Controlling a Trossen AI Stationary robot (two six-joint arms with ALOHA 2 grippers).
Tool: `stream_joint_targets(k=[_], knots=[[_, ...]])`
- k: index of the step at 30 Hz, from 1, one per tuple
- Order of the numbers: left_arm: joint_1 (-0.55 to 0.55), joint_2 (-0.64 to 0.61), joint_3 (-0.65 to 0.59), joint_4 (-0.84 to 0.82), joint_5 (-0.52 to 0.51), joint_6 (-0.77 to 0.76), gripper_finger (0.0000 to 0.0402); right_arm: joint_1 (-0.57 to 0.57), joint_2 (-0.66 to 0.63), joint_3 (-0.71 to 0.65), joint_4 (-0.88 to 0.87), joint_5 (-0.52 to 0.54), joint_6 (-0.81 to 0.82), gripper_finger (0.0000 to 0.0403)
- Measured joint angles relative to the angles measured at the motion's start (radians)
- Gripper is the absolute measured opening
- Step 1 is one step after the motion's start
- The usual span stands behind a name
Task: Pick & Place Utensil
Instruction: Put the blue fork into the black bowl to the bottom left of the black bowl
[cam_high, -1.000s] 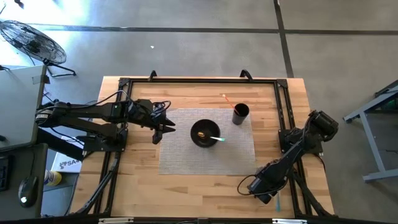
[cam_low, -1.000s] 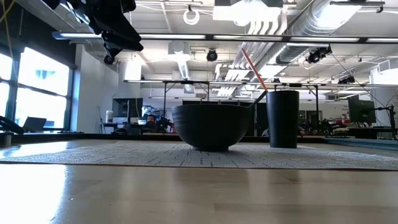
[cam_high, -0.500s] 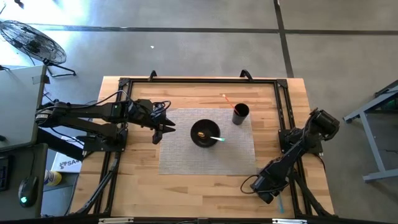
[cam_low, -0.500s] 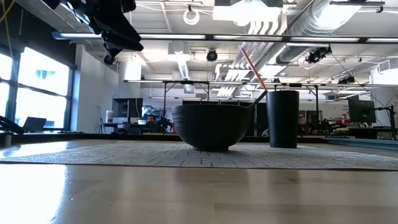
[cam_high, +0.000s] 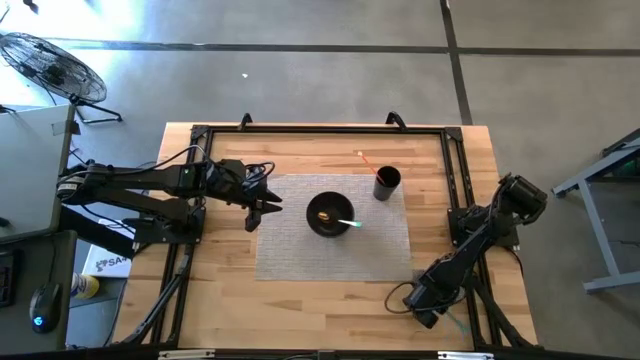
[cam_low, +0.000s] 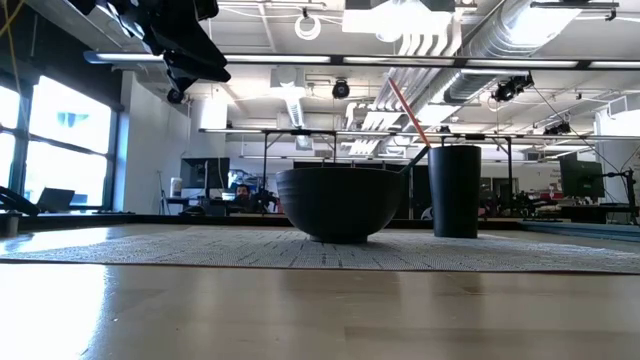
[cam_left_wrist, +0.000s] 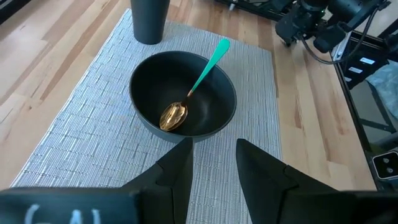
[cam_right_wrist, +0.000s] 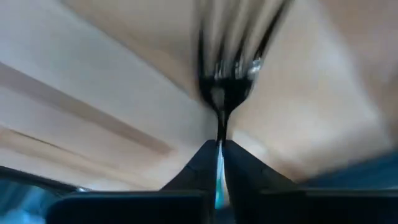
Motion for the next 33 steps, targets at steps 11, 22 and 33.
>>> stream_joint_targets(k=[11, 22, 33], knots=[[0.0, 0.0, 0.001, 0.0, 0.0, 0.0, 0.012, -0.063, -0.079, 0.043, 0.001, 0.34, -0.127, 0.0013], [0.0, 0.0, 0.001, 0.0, 0.0, 0.0, 0.012, -0.095, -0.086, 0.058, 0.088, 0.553, -0.33, 0.0012], [0.0, 0.0, 0.001, 0.0, 0.0, 0.0, 0.012, -0.142, -0.08, 0.058, 0.089, 0.851, -0.556, 0.0009]])
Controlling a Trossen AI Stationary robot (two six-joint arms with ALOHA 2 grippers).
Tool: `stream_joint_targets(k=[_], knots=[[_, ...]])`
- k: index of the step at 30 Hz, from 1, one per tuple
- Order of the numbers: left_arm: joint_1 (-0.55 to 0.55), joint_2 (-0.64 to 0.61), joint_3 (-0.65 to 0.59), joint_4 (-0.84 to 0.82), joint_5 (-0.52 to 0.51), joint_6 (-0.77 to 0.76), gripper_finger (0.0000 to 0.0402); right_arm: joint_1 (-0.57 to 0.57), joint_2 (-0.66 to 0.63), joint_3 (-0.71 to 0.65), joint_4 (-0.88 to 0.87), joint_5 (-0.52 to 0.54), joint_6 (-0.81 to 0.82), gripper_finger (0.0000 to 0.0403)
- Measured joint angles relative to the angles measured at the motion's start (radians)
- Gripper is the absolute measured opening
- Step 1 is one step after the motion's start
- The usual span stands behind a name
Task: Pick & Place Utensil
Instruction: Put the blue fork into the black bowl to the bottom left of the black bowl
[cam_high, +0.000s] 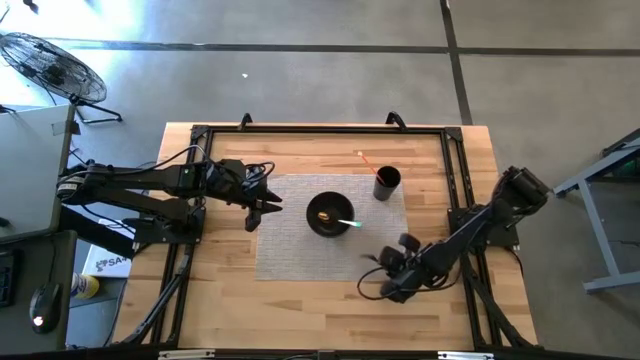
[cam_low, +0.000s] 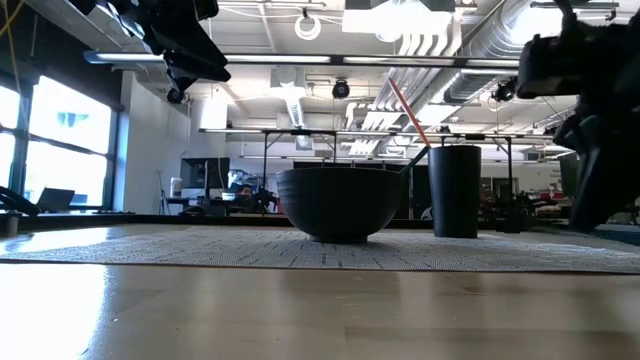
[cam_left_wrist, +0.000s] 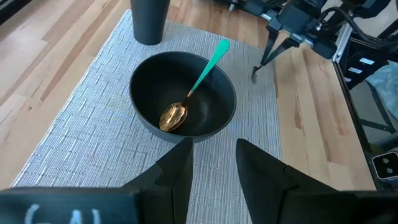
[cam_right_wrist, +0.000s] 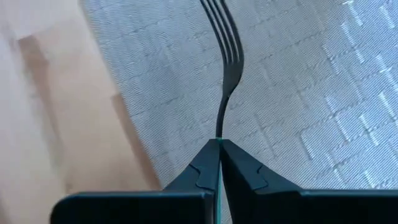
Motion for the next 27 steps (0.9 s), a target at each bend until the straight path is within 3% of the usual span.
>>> stream_joint_targets(k=[10, 27], knots=[[0.0, 0.0, 0.0, 0.0, 0.0, 0.0, 0.012, -0.046, 0.021, -0.051, 0.055, 0.041, -0.033, 0.0009], [0.0, 0.0, 0.0, 0.0, 0.0, 0.0, 0.012, -0.049, 0.022, -0.056, 0.051, 0.154, -0.086, 0.0076]])
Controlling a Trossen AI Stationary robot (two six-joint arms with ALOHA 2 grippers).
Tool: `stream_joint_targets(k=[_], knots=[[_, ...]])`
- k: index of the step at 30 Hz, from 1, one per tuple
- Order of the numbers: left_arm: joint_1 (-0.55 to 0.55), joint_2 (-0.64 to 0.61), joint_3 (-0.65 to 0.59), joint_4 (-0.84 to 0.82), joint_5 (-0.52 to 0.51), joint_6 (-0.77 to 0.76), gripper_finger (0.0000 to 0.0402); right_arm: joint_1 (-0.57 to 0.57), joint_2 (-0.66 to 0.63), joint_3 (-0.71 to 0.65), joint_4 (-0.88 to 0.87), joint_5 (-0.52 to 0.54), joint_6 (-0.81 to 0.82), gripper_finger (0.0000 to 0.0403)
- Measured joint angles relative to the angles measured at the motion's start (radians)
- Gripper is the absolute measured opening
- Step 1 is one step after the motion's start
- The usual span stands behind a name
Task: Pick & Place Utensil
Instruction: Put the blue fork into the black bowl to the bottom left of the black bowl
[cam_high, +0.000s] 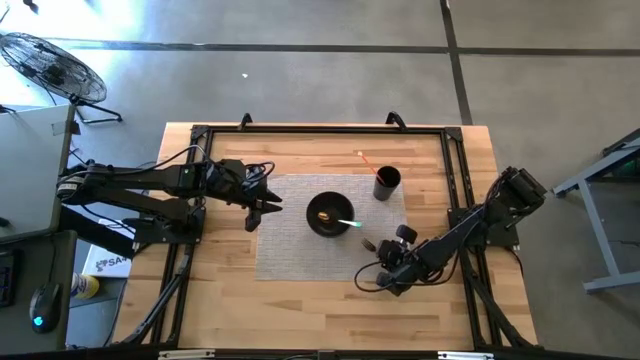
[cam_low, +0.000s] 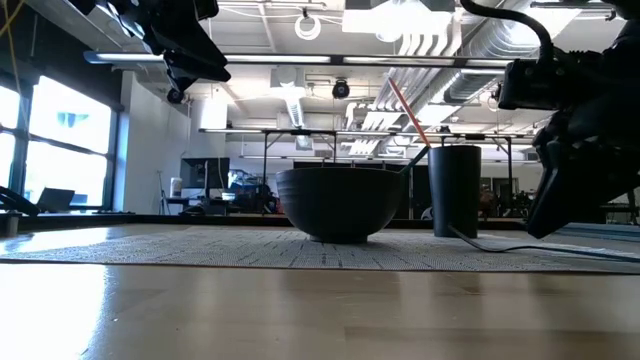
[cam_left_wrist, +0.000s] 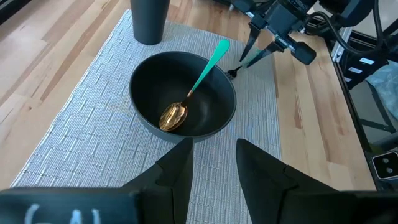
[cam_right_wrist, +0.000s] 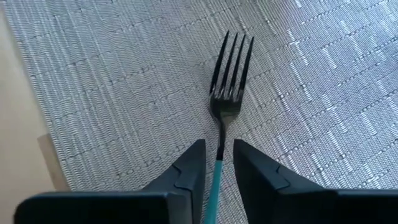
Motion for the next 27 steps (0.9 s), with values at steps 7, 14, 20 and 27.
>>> stream_joint_targets(k=[7, 14, 20, 27], knots=[[0.0, 0.0, 0.0, 0.0, 0.0, 0.0, 0.012, -0.018, 0.0, -0.074, 0.115, -0.023, 0.007, 0.0076], [0.0, 0.0, 0.0, 0.0, 0.0, 0.0, 0.012, -0.019, -0.005, -0.157, 0.233, 0.0, 0.052, 0.0069], [0.0, 0.0, 0.0, 0.0, 0.0, 0.0, 0.012, -0.02, -0.003, -0.161, 0.239, -0.002, 0.015, 0.0038], [0.0, 0.0, 0.0, 0.0, 0.0, 0.0, 0.012, -0.021, -0.026, -0.134, 0.201, -0.022, -0.037, 0.001]])
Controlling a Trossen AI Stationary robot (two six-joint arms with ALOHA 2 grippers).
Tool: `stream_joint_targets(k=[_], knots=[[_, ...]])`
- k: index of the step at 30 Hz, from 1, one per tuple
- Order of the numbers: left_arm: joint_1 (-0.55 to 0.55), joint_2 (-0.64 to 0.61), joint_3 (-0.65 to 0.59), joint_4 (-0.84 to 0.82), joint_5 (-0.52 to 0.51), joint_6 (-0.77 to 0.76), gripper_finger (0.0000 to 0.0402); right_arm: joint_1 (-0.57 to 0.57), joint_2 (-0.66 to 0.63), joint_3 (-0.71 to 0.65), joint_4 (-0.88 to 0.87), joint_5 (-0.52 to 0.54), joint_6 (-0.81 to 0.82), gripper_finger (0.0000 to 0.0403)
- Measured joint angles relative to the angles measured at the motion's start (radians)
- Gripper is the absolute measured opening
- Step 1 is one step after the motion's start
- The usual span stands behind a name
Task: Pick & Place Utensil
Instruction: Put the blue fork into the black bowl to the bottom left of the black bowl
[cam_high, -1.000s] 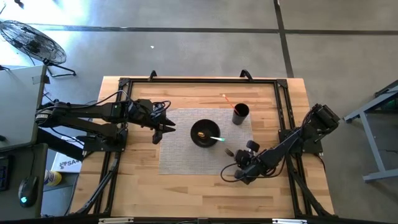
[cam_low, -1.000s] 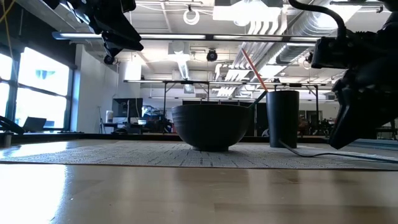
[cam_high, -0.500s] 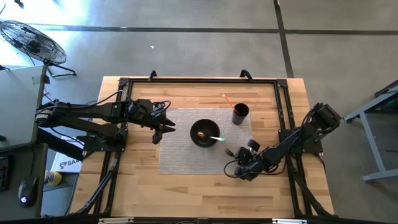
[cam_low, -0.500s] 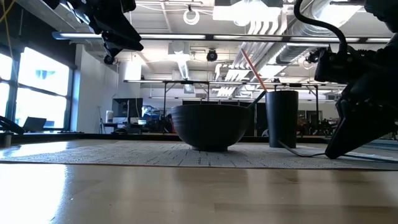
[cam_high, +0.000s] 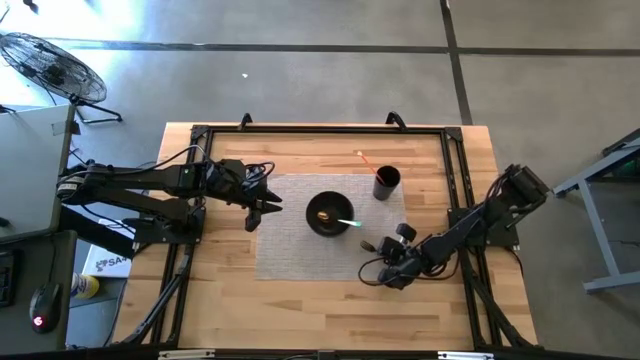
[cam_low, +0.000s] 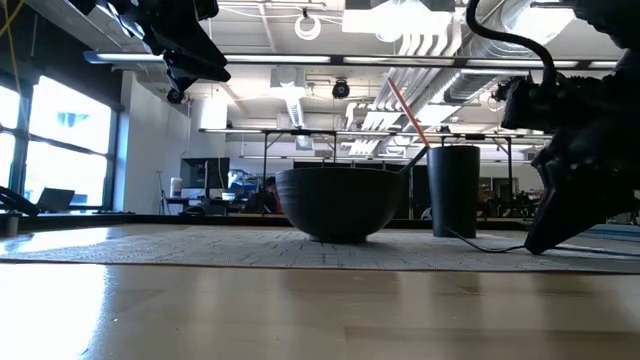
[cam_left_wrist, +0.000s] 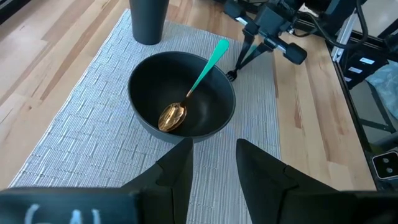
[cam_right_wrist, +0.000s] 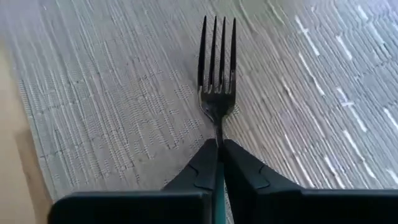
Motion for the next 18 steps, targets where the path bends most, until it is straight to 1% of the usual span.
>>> stream_joint_targets(k=[3, 7, 13, 18], knots=[[0.0, 0.0, 0.0, 0.0, 0.0, 0.0, 0.012, -0.014, -0.022, 0.064, -0.116, -0.018, -0.039, 0.0014], [0.0, 0.0, -0.001, 0.0, 0.0, 0.0, 0.012, -0.047, -0.026, 0.218, -0.264, -0.045, -0.131, 0.0005], [0.0, 0.0, -0.001, 0.0, 0.0, 0.0, 0.012, -0.097, -0.027, 0.421, -0.327, -0.11, -0.335, 0.001], [0.0, 0.0, -0.001, 0.0, 0.0, 0.0, 0.012, -0.168, -0.026, 0.55, -0.358, -0.157, -0.419, 0.0004]])
